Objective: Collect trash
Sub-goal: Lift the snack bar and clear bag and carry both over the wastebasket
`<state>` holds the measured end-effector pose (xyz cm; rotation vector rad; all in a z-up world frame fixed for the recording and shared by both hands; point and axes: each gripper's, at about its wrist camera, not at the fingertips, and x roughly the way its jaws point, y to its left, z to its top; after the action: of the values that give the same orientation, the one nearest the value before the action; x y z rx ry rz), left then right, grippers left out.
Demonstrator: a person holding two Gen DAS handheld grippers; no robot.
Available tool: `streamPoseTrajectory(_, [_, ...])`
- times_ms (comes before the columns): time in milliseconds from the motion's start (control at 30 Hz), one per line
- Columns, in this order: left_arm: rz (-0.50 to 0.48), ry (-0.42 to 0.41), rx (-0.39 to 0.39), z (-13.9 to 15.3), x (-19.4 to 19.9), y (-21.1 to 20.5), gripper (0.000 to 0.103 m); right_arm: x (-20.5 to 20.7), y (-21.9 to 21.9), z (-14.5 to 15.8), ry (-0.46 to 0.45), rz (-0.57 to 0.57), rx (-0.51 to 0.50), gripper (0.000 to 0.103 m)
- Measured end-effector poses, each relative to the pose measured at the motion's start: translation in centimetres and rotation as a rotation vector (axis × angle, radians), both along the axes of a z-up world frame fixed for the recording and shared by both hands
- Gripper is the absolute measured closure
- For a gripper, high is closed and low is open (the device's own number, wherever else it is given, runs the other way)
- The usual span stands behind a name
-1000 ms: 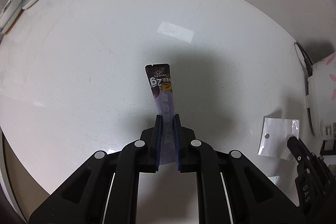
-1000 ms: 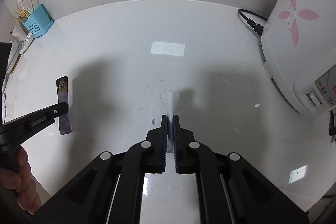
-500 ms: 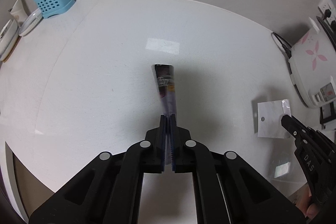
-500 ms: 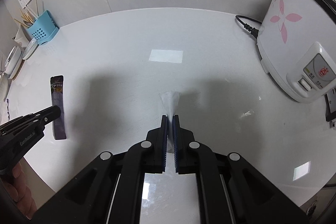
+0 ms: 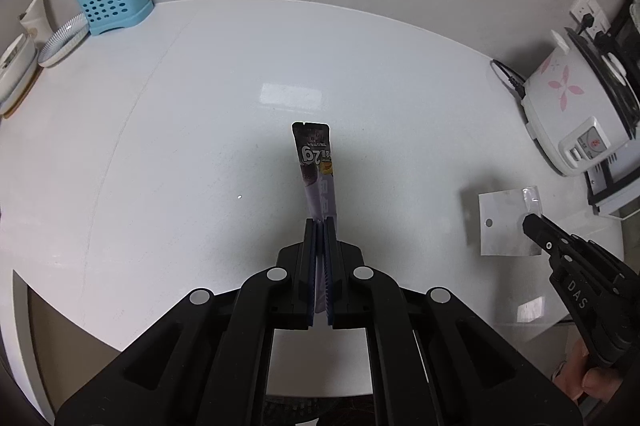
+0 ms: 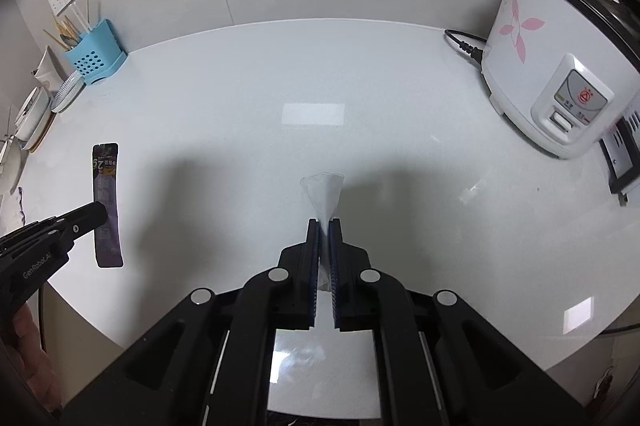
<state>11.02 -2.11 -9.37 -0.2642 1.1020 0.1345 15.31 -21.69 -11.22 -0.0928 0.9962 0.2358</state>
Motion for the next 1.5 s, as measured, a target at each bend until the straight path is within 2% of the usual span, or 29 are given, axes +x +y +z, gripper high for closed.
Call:
streamPoseTrajectory(467, [-0.080,-0.059,-0.037,1.3,-10.5,2.6,0.101,-11.0,4.1,-0.4,-0.024,0.000,0.013,0.099])
streamPoseTrajectory(800, [-0.131,-0.058,-0.031,0.2,-18.3,3.4,0.100,-18.1,5.6,-1.9,-0.018,0.035,0.025,0.099])
streamPoseTrajectory(1100, [-0.168,-0.015,-0.022,-3.0,-23.2,3.1,0.100,-21.8,5.8,-4.6,0.013,0.046,0.030,0.099])
streamPoseTrajectory(1500, [-0.208,0.030,-0.031,-8.9,-25.4,2.4,0.100,-23.7,6.3,-10.2,0.078,0.058,0.013,0.099])
